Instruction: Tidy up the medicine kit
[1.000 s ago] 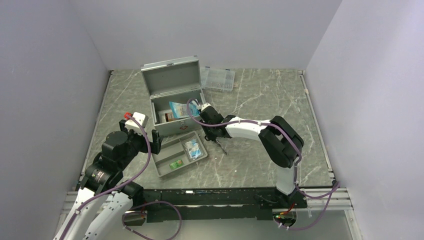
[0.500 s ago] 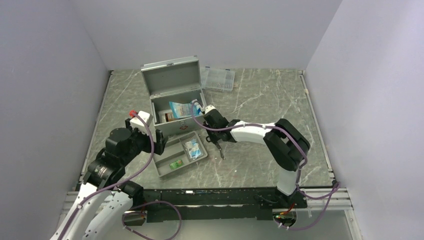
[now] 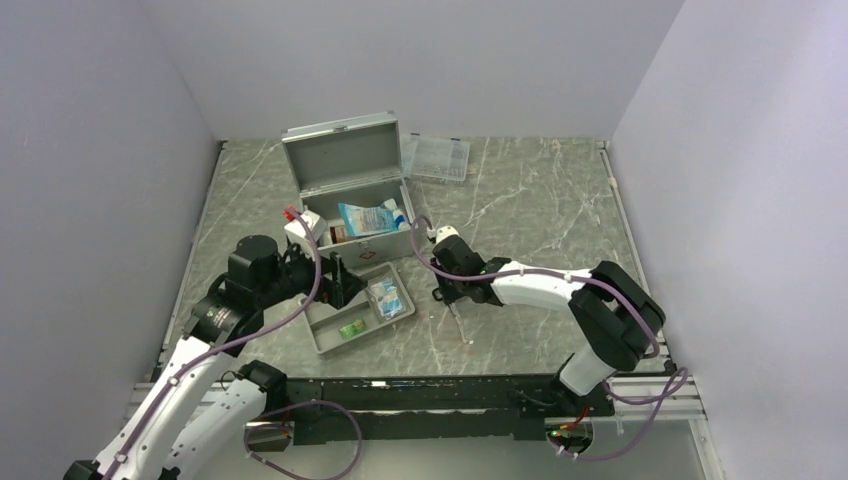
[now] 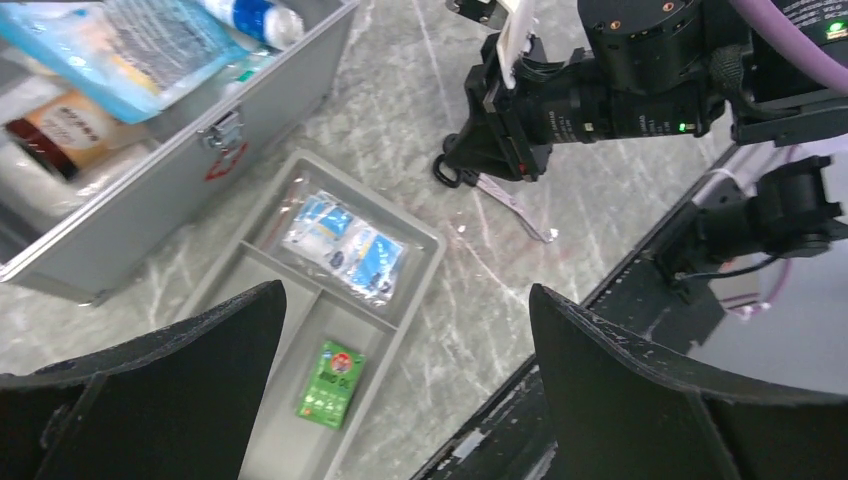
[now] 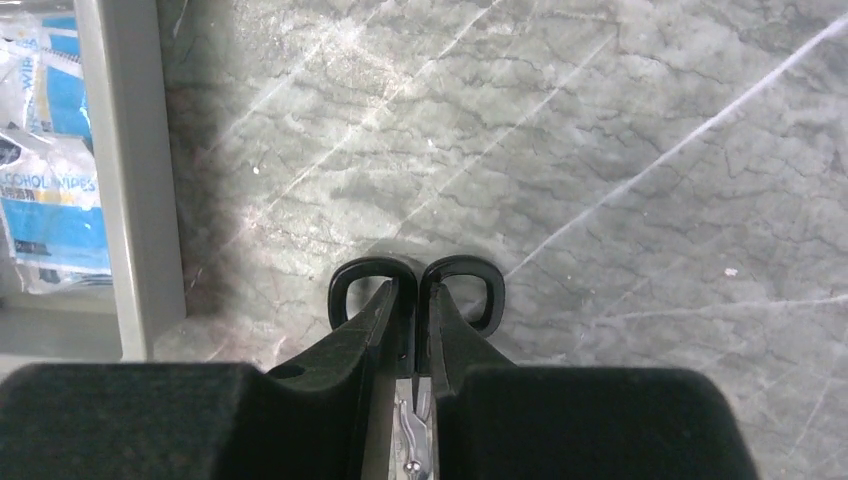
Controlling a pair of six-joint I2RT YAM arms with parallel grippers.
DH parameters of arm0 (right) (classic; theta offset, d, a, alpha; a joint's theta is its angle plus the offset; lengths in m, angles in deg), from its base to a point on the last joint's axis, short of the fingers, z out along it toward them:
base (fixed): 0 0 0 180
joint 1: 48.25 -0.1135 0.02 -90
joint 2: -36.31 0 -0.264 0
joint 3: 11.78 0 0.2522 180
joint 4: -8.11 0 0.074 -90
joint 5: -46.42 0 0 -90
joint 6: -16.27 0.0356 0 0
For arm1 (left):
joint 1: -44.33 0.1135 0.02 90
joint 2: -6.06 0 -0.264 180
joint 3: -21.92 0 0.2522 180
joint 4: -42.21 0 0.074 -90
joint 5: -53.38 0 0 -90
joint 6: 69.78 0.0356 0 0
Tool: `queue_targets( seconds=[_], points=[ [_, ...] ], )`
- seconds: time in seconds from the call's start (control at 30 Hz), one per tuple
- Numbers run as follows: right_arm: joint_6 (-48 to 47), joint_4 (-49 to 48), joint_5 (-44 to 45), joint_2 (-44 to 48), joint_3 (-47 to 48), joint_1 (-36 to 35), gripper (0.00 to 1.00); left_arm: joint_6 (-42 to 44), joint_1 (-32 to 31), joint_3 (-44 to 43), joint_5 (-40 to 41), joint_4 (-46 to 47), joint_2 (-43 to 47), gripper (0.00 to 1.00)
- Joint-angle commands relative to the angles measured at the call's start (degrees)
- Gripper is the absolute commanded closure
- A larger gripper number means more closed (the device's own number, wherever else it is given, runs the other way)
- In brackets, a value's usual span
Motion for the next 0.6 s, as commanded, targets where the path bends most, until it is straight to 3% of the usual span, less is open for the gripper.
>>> queue_targets(
  seconds=[0.0,0.4,0.57],
  points=[
    [1.2,-1.9,-0.1,4.0,-1.6,0.2,1.00,-4.8,0.0,0.1,-6.5,6.5,-0.8,0.01],
    [2.2,-1.3,0.5,6.5,-2.3,0.2,1.00,-8.7,-0.1,1.6,-10.8,11.8,-5.7,0.01],
    [3.9,0.1,2.2,7.7,-2.7,0.2,0.70,-8.8,-0.1,1.9,-11.2,12.7,-6.3,0.01]
  ],
)
